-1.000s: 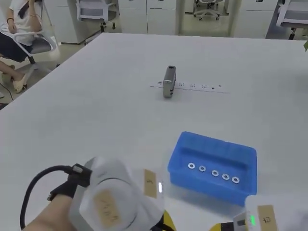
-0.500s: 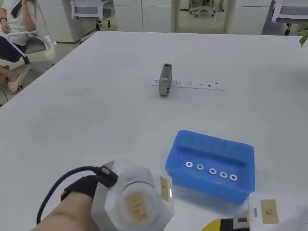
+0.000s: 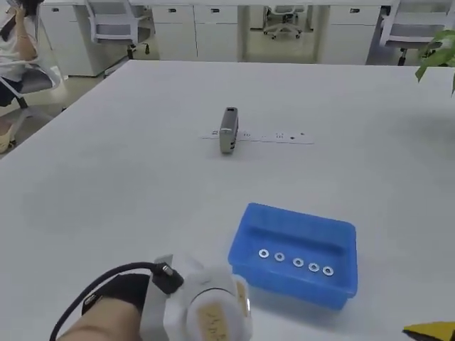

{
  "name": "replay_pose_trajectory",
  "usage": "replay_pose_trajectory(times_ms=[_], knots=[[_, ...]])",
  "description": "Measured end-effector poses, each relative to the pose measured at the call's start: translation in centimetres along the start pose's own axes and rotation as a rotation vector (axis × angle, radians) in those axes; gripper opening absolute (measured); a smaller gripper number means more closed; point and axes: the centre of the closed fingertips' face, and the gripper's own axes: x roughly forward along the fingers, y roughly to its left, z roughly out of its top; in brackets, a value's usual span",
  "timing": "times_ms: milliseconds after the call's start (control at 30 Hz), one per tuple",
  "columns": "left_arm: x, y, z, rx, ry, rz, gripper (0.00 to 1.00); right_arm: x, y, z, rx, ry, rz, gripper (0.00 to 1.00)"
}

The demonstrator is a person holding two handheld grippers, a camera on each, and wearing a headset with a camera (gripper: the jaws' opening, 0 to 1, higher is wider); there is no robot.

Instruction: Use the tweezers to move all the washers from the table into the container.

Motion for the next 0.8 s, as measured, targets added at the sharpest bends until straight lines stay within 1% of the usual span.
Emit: replay_pose_trajectory(times_ms=[67,100,133,167,233,267,300,333,367,400,433,467,500,567,600,633,667,700,733,767,800], knots=[[0.0,0.0,0.0,-0.025,-0.01,0.005,0.02,-1.4,-1.4,-0.1,0.037,-0.024,-0.072,0.47],[-0.1,-0.1,0.1,-0.071,-0.029,0.002,0.03,-2.0,-1.9,0.0,0.056,-0.047,-0.104,0.49],[-0.1,-0.1,0.2,-0.1,-0.043,0.004,0.05,-2.4,-2.4,0.0,0.074,-0.065,-0.126,0.51],[-0.3,0.1,0.3,-0.129,-0.074,0.017,0.07,-2.8,-2.9,-0.1,0.111,-0.091,-0.157,0.53],[-0.9,0.3,0.4,-0.172,-0.116,0.032,0.1,-3.2,-3.4,0.0,0.163,-0.129,-0.193,0.58],[-1.5,0.5,0.7,-0.208,-0.169,0.051,0.1,-3.5,-3.8,0.1,0.202,-0.159,-0.222,0.6],[-2.1,0.6,1.1,-0.231,-0.22,0.066,0.1,-3.7,-4.0,0.3,0.217,-0.178,-0.236,0.62],[-3.1,0.9,1.7,-0.281,-0.298,0.093,0.11,-3.9,-4.4,0.6,0.228,-0.206,-0.261,0.64],[-3.5,1.1,1.9,-0.302,-0.328,0.107,0.16,-4.0,-4.6,0.7,0.22,-0.22,-0.277,0.66],[-4.7,1.4,2.5,-0.353,-0.417,0.139,0.2,-4.1,-4.7,0.7,0.212,-0.216,-0.285,0.69],[-5.7,1.7,2.7,-0.403,-0.484,0.17,0.24,-4.1,-5.0,0.8,0.203,-0.221,-0.301,0.71],[-6.4,1.9,2.7,-0.435,-0.523,0.198,0.28,-4.2,-5.2,1.0,0.195,-0.231,-0.313,0.73],[-7.4,2.2,2.6,-0.468,-0.576,0.245,0.3,-4.3,-5.3,1.2,0.186,-0.243,-0.323,0.75],[-8.7,2.6,2.4,-0.491,-0.632,0.321,0.35,-4.8,-5.7,1.5,0.185,-0.271,-0.352,0.8],[-9.7,2.8,2.1,-0.51,-0.67,0.385,0.38,-5.4,-6.3,1.7,0.18,-0.296,-0.391,0.82],[-10.4,2.9,2.1,-0.52,-0.705,0.423,0.44,-5.8,-6.7,1.9,0.171,-0.312,-0.417,0.84],[-11.3,3.0,2.1,-0.541,-0.754,0.475,0.48,-6.3,-7.3,2.0,0.183,-0.33,-0.453,0.86],[-11.9,3.1,2.0,-0.559,-0.786,0.512,0.54,-6.7,-7.7,2.1,0.194,-0.343,-0.479,0.88],[-12.6,3.2,1.8,-0.588,-0.825,0.555,0.63,-7.1,-8.0,2.3,0.19,-0.362,-0.501,0.9],[-13.0,3.2,1.8,-0.604,-0.849,0.582,0.71,-7.7,-8.4,2.5,0.186,-0.387,-0.536,0.92],[-13.4,3.4,1.3,-0.642,-0.87,0.623,0.78,-8.1,-8.6,2.6,0.186,-0.394,-0.554,0.94]])
